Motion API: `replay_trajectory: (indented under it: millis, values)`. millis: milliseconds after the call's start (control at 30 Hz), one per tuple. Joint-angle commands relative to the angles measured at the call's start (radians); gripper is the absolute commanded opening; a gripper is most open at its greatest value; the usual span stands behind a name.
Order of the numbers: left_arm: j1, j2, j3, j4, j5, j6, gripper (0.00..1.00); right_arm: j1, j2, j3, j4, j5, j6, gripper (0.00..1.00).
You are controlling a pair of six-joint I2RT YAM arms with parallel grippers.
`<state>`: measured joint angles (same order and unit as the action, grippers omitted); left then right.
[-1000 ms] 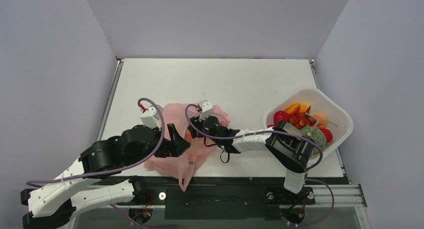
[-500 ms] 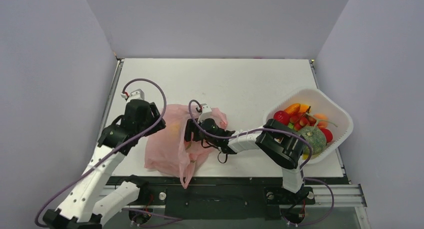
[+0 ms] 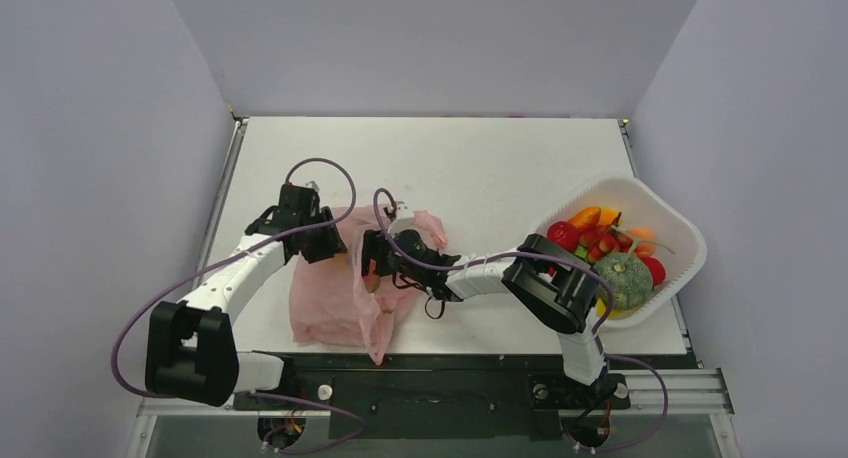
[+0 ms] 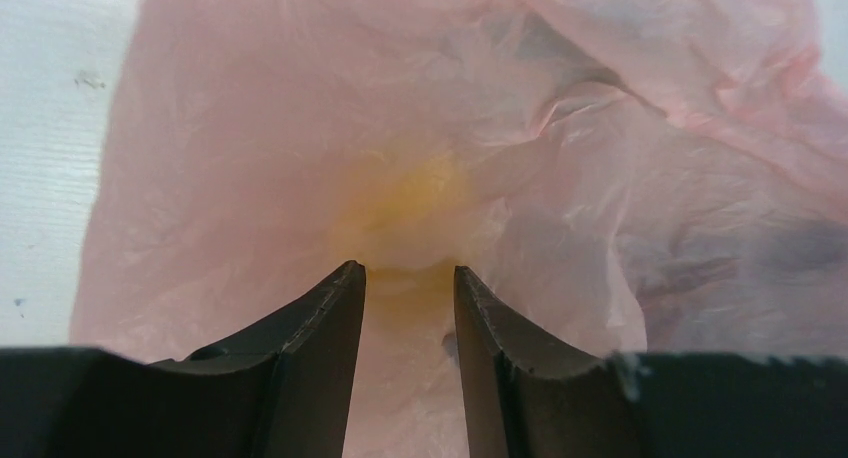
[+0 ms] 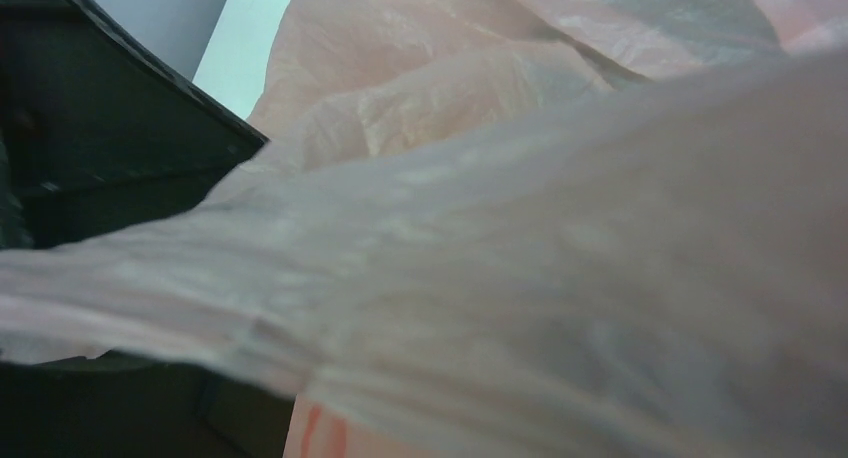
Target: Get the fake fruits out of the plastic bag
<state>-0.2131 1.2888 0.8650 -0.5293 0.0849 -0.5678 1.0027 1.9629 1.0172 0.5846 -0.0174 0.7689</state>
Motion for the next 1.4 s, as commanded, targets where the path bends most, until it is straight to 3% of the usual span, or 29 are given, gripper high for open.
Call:
replay_trajectory:
  millis: [0, 500, 933, 1133, 1367]
  values:
    - [0.008, 0.057, -0.043, 0.088, 0.050, 0.027, 0.35, 0.010, 0.032, 0.050, -0.009, -0.019, -0.009, 0.67]
    - [0.007, 0.256, -0.102, 0.278, 0.294, 0.062, 0.30, 0.043, 0.060, 0.124, -0.162, 0.107, -0.103, 0.70]
    - [0.007, 0.271, -0.127, 0.283, 0.317, 0.076, 0.28, 0.044, 0.099, 0.210, -0.262, 0.345, -0.159, 0.77]
    - [0.007, 0.228, -0.054, 0.203, 0.291, 0.071, 0.30, 0.036, 0.096, 0.187, -0.214, 0.330, -0.236, 0.78]
    - [0.044, 0.202, 0.079, 0.131, 0.247, 0.094, 0.34, 0.004, -0.022, 0.071, -0.193, 0.256, -0.215, 0.77]
